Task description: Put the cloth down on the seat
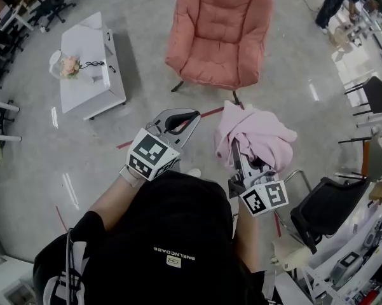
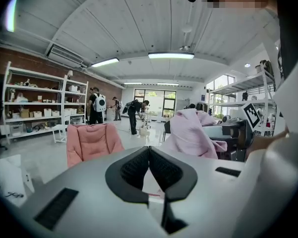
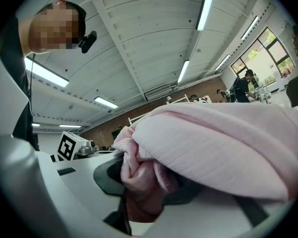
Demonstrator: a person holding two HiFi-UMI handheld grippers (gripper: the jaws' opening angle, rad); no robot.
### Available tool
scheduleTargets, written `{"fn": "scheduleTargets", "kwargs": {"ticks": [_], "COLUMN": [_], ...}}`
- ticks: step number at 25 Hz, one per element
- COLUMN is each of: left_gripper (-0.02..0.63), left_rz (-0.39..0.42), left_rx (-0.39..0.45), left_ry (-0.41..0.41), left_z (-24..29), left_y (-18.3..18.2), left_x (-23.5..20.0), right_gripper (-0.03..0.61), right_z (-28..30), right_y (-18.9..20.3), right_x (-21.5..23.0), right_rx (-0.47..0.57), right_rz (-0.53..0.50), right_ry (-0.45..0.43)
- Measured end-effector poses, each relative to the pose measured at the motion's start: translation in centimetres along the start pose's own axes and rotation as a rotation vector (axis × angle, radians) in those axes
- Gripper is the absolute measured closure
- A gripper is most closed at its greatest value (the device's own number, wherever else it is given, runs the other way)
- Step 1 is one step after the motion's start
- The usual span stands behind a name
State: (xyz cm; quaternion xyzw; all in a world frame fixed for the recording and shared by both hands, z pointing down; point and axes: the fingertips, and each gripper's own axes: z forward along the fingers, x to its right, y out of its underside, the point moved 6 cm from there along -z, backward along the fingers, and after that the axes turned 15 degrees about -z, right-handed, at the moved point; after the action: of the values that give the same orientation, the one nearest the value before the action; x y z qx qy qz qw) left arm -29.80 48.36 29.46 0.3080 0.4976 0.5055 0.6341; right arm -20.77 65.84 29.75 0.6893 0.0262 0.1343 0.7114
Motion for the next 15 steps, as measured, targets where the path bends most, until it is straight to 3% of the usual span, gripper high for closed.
{"fn": "scheduleTargets", "kwargs": {"ticks": [15], "left_gripper": [0.598], "left_rz": [-0.010], "left_rx": [-0.015], "left_ry": [0.002], "left_z": [2.9], "left_y": [-1.1], "left_x": [-4.6], "right_gripper": [0.405], "right_z": [4.3], "right_y": [0.7], "right_x": [2.3], "right_rx": [-0.020], "right_rz": [0.012], "right_ry": [-0.005]}}
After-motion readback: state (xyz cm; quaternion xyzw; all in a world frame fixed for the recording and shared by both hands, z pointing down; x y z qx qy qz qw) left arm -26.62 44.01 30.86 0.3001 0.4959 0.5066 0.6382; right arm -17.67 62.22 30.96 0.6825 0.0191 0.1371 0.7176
